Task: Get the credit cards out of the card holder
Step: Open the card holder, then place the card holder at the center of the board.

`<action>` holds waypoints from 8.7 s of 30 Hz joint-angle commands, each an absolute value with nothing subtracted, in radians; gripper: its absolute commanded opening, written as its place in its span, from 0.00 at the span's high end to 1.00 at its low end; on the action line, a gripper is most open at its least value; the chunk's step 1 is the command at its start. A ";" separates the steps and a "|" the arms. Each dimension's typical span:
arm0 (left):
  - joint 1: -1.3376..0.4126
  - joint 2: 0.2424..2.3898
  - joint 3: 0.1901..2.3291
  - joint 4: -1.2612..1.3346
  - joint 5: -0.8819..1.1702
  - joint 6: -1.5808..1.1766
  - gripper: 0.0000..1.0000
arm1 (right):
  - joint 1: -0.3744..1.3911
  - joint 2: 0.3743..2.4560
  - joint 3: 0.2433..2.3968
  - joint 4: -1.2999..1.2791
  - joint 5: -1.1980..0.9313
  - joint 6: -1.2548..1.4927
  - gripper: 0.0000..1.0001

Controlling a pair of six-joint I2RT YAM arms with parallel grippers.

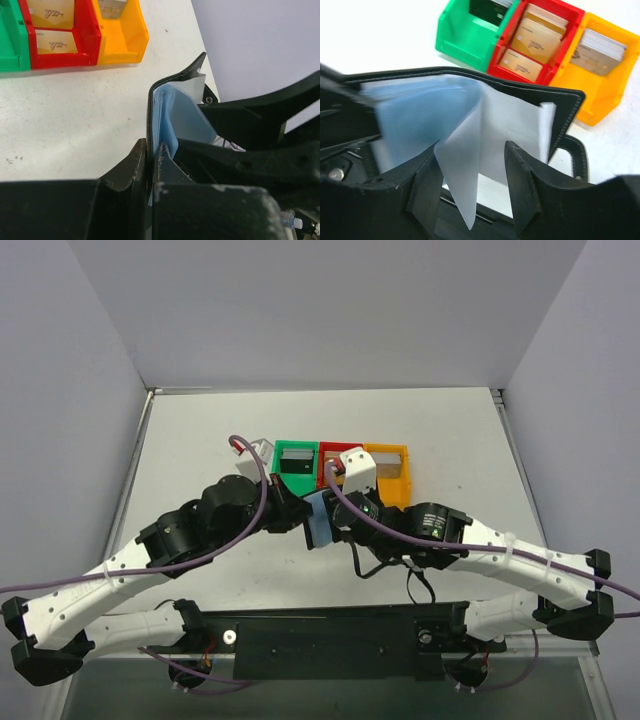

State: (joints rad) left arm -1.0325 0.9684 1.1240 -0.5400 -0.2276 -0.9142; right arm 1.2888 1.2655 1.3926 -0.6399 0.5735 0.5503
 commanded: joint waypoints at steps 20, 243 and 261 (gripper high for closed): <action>-1.048 1.025 1.187 -0.539 -0.284 -0.927 1.00 | 1.348 1.209 1.393 -0.568 0.545 0.517 0.40; -1.177 0.825 1.152 -0.374 0.192 -0.218 1.00 | 0.822 0.959 1.252 -0.500 -0.667 0.426 0.84; -1.151 0.811 1.112 -0.325 0.284 -0.227 1.00 | 0.808 0.983 1.270 -0.523 -0.724 0.434 0.60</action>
State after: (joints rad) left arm -1.1618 0.8333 1.1038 -0.4583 0.2165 -0.2077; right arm 0.8173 0.9737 1.2591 -0.5282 -0.6979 0.4366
